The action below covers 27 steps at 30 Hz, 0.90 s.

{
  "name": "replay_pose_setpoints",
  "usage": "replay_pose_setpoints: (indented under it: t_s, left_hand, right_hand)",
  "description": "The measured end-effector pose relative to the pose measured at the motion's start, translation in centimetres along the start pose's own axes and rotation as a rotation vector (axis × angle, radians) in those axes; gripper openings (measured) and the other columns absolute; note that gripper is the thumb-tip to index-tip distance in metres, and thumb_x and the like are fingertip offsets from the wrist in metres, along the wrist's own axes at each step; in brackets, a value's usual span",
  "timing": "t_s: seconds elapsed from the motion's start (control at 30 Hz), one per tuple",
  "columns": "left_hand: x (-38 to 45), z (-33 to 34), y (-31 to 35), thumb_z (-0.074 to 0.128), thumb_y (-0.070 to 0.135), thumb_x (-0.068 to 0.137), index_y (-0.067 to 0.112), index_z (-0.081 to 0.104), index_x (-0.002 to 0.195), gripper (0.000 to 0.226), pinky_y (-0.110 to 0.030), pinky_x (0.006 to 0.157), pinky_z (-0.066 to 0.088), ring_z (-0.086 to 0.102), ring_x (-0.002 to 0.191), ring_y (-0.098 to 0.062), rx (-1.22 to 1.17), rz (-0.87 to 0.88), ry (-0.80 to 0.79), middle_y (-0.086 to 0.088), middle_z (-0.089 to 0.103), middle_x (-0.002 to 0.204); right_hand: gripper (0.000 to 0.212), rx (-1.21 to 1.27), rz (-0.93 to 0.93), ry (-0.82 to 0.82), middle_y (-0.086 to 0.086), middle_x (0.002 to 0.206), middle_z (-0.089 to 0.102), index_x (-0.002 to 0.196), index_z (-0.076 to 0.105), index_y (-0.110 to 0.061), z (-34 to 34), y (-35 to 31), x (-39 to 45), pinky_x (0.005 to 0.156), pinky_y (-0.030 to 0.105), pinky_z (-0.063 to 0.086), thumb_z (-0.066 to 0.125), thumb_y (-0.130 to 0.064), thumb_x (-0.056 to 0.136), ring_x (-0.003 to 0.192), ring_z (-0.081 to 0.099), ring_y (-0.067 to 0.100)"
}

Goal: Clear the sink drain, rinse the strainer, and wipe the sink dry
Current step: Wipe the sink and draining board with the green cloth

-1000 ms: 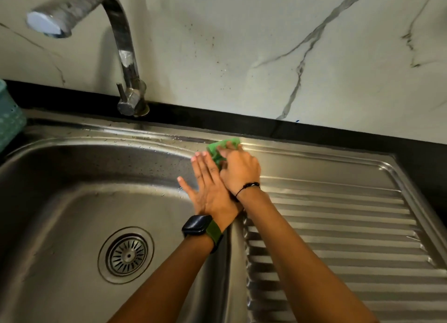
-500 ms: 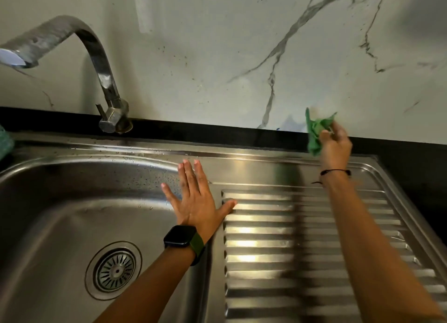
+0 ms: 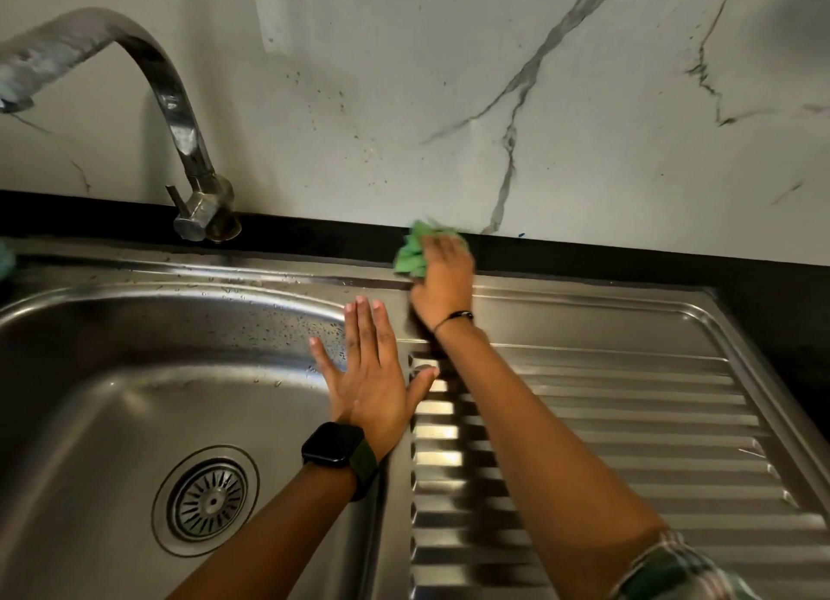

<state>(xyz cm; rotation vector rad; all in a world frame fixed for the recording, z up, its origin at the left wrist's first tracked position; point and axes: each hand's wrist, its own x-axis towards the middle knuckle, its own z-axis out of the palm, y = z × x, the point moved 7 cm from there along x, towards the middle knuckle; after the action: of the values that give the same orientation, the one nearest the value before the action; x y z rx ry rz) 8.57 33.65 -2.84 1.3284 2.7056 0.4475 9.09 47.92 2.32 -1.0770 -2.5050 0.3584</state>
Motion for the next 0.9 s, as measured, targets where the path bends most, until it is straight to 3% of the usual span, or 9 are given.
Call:
replay_pose_setpoints:
  t_s: [0.07,0.17,0.27,0.33,0.4,0.53,0.63,0.73,0.9]
  left_hand:
    - [0.0,-0.3,-0.1,0.011,0.070,0.078,0.015,-0.047,0.123,0.092,-0.060,0.106,-0.016,-0.034,0.134,-0.023,0.015,-0.004,0.025,-0.005,-0.040,0.142]
    - [0.3,-1.1,-0.3,0.020,0.075,0.075,0.014,-0.045,0.124,0.101,-0.059,0.106,-0.015,-0.031,0.135,-0.023,0.019,0.017,0.031,-0.005,-0.035,0.143]
    - [1.8,-2.0,-1.0,0.013,0.085,0.065,0.015,-0.041,0.128,0.109,-0.056,0.101,-0.022,-0.032,0.134,-0.022,0.043,0.094,0.035,-0.005,-0.036,0.143]
    - [3.3,-2.6,-2.0,0.015,0.085,0.066,0.016,-0.032,0.133,0.108,-0.054,0.101,-0.022,-0.028,0.135,-0.020,0.030,0.123,0.038,-0.004,-0.030,0.146]
    - [4.8,-2.8,-3.2,0.023,0.081,0.072,0.013,-0.020,0.142,0.106,-0.052,0.104,-0.020,-0.020,0.140,-0.019,0.021,0.110,0.021,-0.006,-0.019,0.154]
    - [7.0,-2.8,-5.9,0.035,0.072,0.079,0.010,-0.009,0.146,0.102,-0.055,0.111,-0.010,-0.008,0.145,-0.021,0.025,0.057,-0.027,-0.007,-0.006,0.158]
    - [7.8,-3.8,-8.0,0.042,0.069,0.078,0.009,-0.007,0.146,0.103,-0.055,0.111,-0.008,-0.002,0.146,-0.021,0.018,0.046,0.002,-0.007,-0.001,0.158]
    - [7.7,-4.9,-9.7,0.046,0.063,0.081,0.009,-0.005,0.147,0.099,-0.051,0.112,-0.008,0.001,0.146,-0.022,-0.037,0.022,0.046,-0.009,0.004,0.158]
    - [6.6,-5.8,-10.5,0.047,0.043,0.090,0.012,0.003,0.147,0.079,-0.045,0.115,-0.006,0.001,0.146,-0.022,-0.152,0.018,0.105,-0.008,0.007,0.157]
  right_hand:
    - [0.053,0.129,-0.108,-0.067,0.010,0.144,0.041,0.135,0.043,-0.013,1.1,-3.5,-0.5,0.118,0.035,0.016,0.058,-0.010,0.084,0.139,0.028,0.026]
    - [0.042,0.428,-0.113,-0.154,0.011,0.132,0.057,0.124,0.057,-0.012,0.5,-4.4,-1.3,0.105,0.021,0.032,0.055,0.000,0.084,0.125,0.049,0.025]
    - [0.042,0.622,-0.081,0.005,0.014,0.116,0.066,0.116,0.063,-0.005,-2.7,-2.0,-1.8,0.089,-0.001,0.035,0.054,0.012,0.078,0.106,0.058,0.016]
    - [0.045,0.664,0.029,0.213,0.010,0.116,0.063,0.119,0.060,-0.005,-5.1,1.8,-1.9,0.093,0.006,0.038,0.054,0.013,0.078,0.105,0.055,0.014]
    - [0.043,0.537,0.166,0.370,0.013,0.122,0.061,0.124,0.056,-0.005,-7.1,6.2,-2.1,0.099,0.019,0.038,0.055,0.006,0.082,0.111,0.055,0.019]
    - [0.046,0.146,0.301,0.157,0.023,0.133,0.047,0.130,0.044,0.001,-5.7,10.7,-1.2,0.108,0.045,0.031,0.053,-0.021,0.090,0.128,0.039,0.037]
    - [0.063,-0.090,0.307,0.060,0.024,0.139,0.041,0.132,0.040,-0.001,-4.3,10.0,-0.5,0.113,0.046,0.022,0.058,-0.038,0.085,0.136,0.029,0.035]
    - [0.051,-0.055,0.294,0.114,0.023,0.135,0.047,0.129,0.044,-0.002,-3.8,8.0,0.1,0.113,0.045,0.024,0.058,-0.023,0.085,0.133,0.033,0.035]
    - [0.045,-0.032,0.074,0.095,0.017,0.127,0.056,0.126,0.051,-0.006,0.1,-1.4,1.7,0.106,0.039,0.032,0.051,-0.008,0.081,0.122,0.044,0.033]
